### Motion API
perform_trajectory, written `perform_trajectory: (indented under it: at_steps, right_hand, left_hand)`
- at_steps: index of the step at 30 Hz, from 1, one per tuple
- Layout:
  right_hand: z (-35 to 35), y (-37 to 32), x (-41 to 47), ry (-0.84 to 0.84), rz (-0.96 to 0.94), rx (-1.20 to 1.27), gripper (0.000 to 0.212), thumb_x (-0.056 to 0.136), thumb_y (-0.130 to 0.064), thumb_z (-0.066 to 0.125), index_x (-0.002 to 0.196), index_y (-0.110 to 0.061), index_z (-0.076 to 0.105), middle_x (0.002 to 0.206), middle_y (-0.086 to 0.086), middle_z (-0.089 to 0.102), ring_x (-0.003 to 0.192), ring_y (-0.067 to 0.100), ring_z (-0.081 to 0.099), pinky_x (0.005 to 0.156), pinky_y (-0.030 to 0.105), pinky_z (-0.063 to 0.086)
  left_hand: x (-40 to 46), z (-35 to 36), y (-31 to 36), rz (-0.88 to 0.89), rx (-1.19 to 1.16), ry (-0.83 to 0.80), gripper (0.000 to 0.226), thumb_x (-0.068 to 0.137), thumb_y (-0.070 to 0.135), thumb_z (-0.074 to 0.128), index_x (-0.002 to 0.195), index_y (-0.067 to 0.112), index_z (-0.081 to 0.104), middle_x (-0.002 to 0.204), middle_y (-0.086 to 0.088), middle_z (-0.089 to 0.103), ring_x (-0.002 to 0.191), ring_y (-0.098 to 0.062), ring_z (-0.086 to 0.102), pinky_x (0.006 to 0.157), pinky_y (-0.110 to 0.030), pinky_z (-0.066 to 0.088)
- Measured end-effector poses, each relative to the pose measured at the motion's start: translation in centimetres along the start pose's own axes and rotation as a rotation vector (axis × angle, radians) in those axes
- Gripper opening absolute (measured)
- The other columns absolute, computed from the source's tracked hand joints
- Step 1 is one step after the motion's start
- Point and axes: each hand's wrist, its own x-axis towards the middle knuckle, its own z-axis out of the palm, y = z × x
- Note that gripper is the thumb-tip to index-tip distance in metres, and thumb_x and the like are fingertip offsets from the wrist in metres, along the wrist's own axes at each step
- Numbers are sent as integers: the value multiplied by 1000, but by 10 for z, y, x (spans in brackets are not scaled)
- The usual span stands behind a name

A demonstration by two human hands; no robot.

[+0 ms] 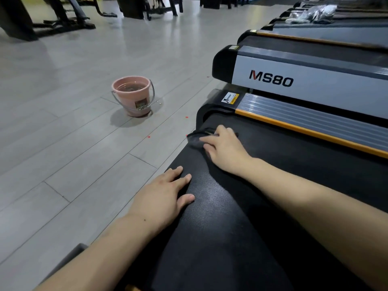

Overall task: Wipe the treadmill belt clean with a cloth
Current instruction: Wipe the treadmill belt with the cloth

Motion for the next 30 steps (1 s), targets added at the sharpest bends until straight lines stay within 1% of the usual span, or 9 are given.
perform_trajectory:
  at_steps: [4,6,9,11,15,19,21,26,30]
  right_hand:
    - [-2,-3,-14,-69,-222,87,31,98,-36,55,127,-33,66,106,4,51,100,25,46,91,35,43]
    - [2,23,22,-22,-110,4,31,99,-37,53,127,-33,66,111,5,53,106,28,47,96,40,44]
    - [1,65,64,54,278,-99,33,101,-37,47,129,-35,63,129,8,50,122,33,43,102,46,42]
    - [2,68,63,52,338,-107,33,101,-36,47,129,-33,63,133,11,48,124,35,41,103,46,42]
    - [-7,34,11,11,234,-34,32,100,-35,52,129,-31,65,118,9,48,112,31,42,96,42,44]
    - [-22,-13,-64,-67,-75,85,32,98,-35,56,130,-34,64,112,3,48,103,21,42,88,27,36]
    - [-29,4,-61,-139,-163,84,32,98,-36,57,129,-36,65,110,3,50,102,21,44,91,29,40]
    - [-30,85,1,20,308,-90,34,101,-41,47,132,-38,59,117,6,45,115,31,43,98,48,46]
    - [-28,66,-17,-42,327,-79,35,100,-44,44,134,-41,54,116,5,41,114,29,38,97,55,45]
  left_hand:
    - [0,3,2,-5,14,-1,60,101,62,37,157,44,24,168,17,8,155,-7,9,123,-30,24]
    - [-3,2,2,-16,19,-9,59,101,62,35,157,46,23,168,20,7,154,-4,8,121,-30,28]
    - [-4,2,3,-34,26,-10,58,101,63,33,156,48,21,167,23,6,154,-1,7,118,-33,34]
    - [-3,3,2,-34,35,-10,58,101,63,33,156,47,22,167,22,7,154,-3,8,117,-35,36]
    - [-1,4,3,-31,36,-19,58,101,62,35,156,46,24,168,19,9,155,-6,9,118,-38,35]
    - [-1,5,5,-36,52,-38,59,102,60,34,157,42,24,169,14,9,155,-10,8,121,-38,30]
    - [-1,6,7,-45,54,-42,60,102,59,34,158,41,23,169,13,9,156,-11,8,122,-39,28]
    - [-4,8,8,-56,36,-57,61,102,60,32,159,41,19,169,14,4,156,-11,4,122,-40,27]
    - [-3,8,6,-38,55,-56,61,102,60,31,158,42,18,170,13,4,156,-12,5,121,-40,29]
